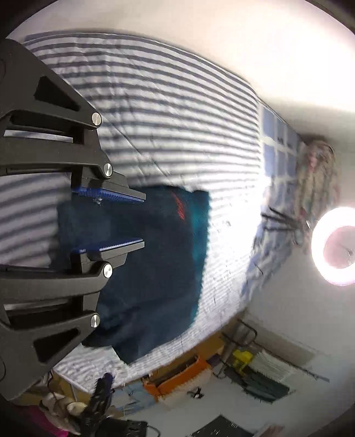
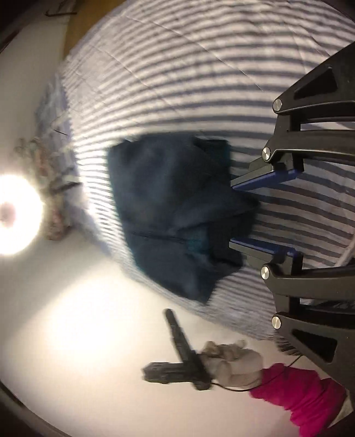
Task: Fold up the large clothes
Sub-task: 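Pinch the fleece bundle edge with both grippers side by side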
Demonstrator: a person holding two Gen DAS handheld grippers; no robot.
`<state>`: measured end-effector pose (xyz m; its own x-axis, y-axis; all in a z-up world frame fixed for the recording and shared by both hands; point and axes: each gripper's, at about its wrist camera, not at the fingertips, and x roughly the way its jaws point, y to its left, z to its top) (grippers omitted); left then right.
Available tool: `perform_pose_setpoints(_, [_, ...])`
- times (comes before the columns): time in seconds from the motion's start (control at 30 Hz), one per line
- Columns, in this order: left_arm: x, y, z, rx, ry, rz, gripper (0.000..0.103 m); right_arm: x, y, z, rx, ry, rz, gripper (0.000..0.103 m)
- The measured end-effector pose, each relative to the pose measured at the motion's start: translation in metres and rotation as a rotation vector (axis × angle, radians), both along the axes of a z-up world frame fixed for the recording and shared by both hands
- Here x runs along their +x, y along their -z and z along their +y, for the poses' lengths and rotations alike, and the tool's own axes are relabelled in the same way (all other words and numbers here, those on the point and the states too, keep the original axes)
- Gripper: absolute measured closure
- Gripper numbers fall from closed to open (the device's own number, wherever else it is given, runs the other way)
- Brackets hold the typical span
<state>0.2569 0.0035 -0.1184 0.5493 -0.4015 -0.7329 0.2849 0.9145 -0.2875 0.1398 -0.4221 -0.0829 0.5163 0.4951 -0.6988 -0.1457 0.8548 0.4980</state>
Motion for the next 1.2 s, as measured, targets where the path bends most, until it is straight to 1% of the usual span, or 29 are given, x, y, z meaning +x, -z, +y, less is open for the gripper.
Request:
perform_pose_setpoints(0.1, [0.008, -0.015, -0.032, 0.001, 0.054, -0.022, 0.077, 0.033, -0.012, -0.005, 0.008, 0.042, -0.052, 0.064])
perform_pose_setpoints(0.17, [0.023, -0.019, -0.053, 0.006, 0.076, -0.027, 0.077, 0.053, -0.022, 0.002, -0.005, 0.039, -0.077, 0.066])
perform_pose_setpoints(0.23, [0.040, -0.020, -0.072, -0.006, 0.084, -0.026, 0.077, 0.074, -0.025, 0.018, -0.052, 0.020, -0.103, 0.068])
perform_pose_setpoints(0.3, [0.051, -0.017, -0.084, -0.015, 0.096, -0.016, 0.077, 0.094, -0.019, 0.034, -0.114, 0.008, -0.114, 0.069])
perform_pose_setpoints(0.33, [0.060, -0.010, -0.092, -0.024, 0.107, 0.002, 0.077, 0.104, -0.014, 0.040, -0.141, 0.001, -0.107, 0.070])
perform_pose_setpoints(0.4, [0.069, 0.007, -0.102, -0.032, 0.121, 0.043, 0.077, 0.115, 0.007, 0.048, -0.172, 0.006, -0.067, 0.070])
perform_pose_setpoints(0.47, [0.069, 0.029, -0.106, -0.022, 0.126, 0.081, 0.077, 0.108, 0.029, 0.043, -0.162, 0.012, -0.014, 0.071])
perform_pose_setpoints(0.53, [0.062, 0.063, -0.101, -0.006, 0.129, 0.134, 0.077, 0.096, 0.059, 0.037, -0.146, 0.021, 0.042, 0.072])
perform_pose_setpoints(0.57, [0.058, 0.078, -0.097, 0.000, 0.130, 0.156, 0.077, 0.083, 0.076, 0.033, -0.130, 0.031, 0.057, 0.075])
perform_pose_setpoints(0.6, [0.052, 0.096, -0.092, -0.008, 0.133, 0.172, 0.078, 0.071, 0.088, 0.032, -0.115, 0.034, 0.041, 0.076])
perform_pose_setpoints(0.63, [0.046, 0.107, -0.084, -0.044, 0.138, 0.166, 0.078, 0.068, 0.089, 0.032, -0.117, 0.038, 0.015, 0.076])
perform_pose_setpoints(0.67, [0.042, 0.108, -0.081, -0.067, 0.138, 0.146, 0.078, 0.067, 0.087, 0.035, -0.136, 0.037, 0.012, 0.076])
perform_pose_setpoints(0.73, [0.040, 0.105, -0.079, -0.070, 0.152, 0.142, 0.079, 0.073, 0.078, 0.042, -0.184, 0.015, 0.030, 0.076])
perform_pose_setpoints(0.8, [0.043, 0.090, -0.077, -0.061, 0.146, 0.162, 0.078, 0.080, 0.061, 0.042, -0.172, -0.024, 0.045, 0.074])
perform_pose_setpoints(0.83, [0.043, 0.078, -0.073, -0.072, 0.138, 0.147, 0.079, 0.083, 0.053, 0.041, -0.159, -0.033, 0.032, 0.074])
perform_pose_setpoints(0.87, [0.044, 0.067, -0.070, -0.086, 0.133, 0.122, 0.078, 0.085, 0.039, 0.038, -0.141, -0.037, 0.001, 0.074])
perform_pose_setpoints(0.93, [0.050, 0.040, -0.064, -0.102, 0.127, 0.054, 0.078, 0.091, 0.014, 0.033, -0.103, -0.040, -0.060, 0.073])
perform_pose_setpoints(1.0, [0.062, 0.025, -0.065, -0.107, 0.116, 0.024, 0.078, 0.106, -0.004, 0.034, -0.106, -0.029, -0.106, 0.073])
perform_pose_setpoints(1.1, [0.089, 0.015, -0.072, -0.095, 0.094, 0.012, 0.078, 0.138, -0.011, 0.049, -0.134, -0.030, -0.123, 0.072])
perform_pose_setpoints(1.17, [0.108, 0.018, -0.077, -0.061, 0.064, 0.013, 0.078, 0.165, -0.004, 0.057, -0.157, -0.030, -0.107, 0.073])
perform_pose_setpoints(1.2, [0.118, 0.023, -0.077, -0.058, 0.050, 0.027, 0.078, 0.175, 0.002, 0.060, -0.176, -0.024, -0.094, 0.073])
